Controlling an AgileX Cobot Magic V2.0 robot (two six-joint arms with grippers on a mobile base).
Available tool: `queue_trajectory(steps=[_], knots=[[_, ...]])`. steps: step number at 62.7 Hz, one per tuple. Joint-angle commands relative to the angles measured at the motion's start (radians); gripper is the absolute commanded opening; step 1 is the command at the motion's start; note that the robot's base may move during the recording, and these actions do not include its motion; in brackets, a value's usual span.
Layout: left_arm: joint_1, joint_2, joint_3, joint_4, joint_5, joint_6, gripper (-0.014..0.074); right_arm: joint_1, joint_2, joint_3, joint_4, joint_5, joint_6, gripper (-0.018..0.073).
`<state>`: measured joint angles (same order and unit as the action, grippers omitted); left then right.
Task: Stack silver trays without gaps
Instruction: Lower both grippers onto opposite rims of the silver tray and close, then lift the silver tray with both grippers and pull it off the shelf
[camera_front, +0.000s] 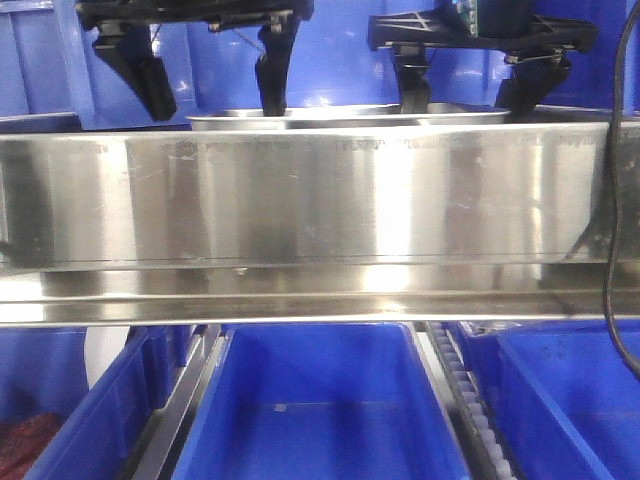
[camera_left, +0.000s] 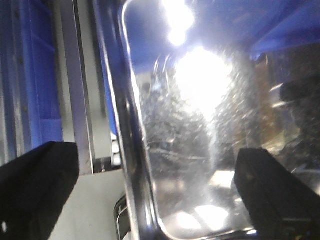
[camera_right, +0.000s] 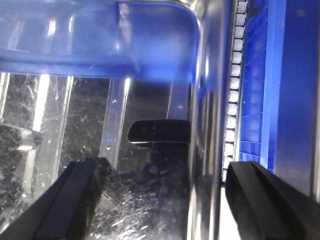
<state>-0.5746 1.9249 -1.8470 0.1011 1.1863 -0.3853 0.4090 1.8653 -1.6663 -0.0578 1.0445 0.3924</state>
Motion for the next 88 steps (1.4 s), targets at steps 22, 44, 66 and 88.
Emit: queue_trajectory(steps=[22,44,66,88], knots=[[0.030,-0.020,-0.019,-0.032,0.014,-0.053,0.0527,-0.002,-0.054,-0.032,-0.011,-0.007,-0.015,0.0600],[0.030,0.012,-0.021,-0.046,0.008,-0.053,0.0516,-0.002,-0.054,-0.032,-0.011,-0.008,-0.029,0.0510],[0.030,0.013,-0.021,-0.046,-0.001,-0.053,0.0054,-0.002,-0.054,-0.032,-0.012,0.018,-0.044,0.0045],[0.030,0.010,-0.028,-0.044,-0.009,-0.053,-0.0041,-0.002,-0.089,-0.032,-0.026,0.023,-0.044,0.0049]])
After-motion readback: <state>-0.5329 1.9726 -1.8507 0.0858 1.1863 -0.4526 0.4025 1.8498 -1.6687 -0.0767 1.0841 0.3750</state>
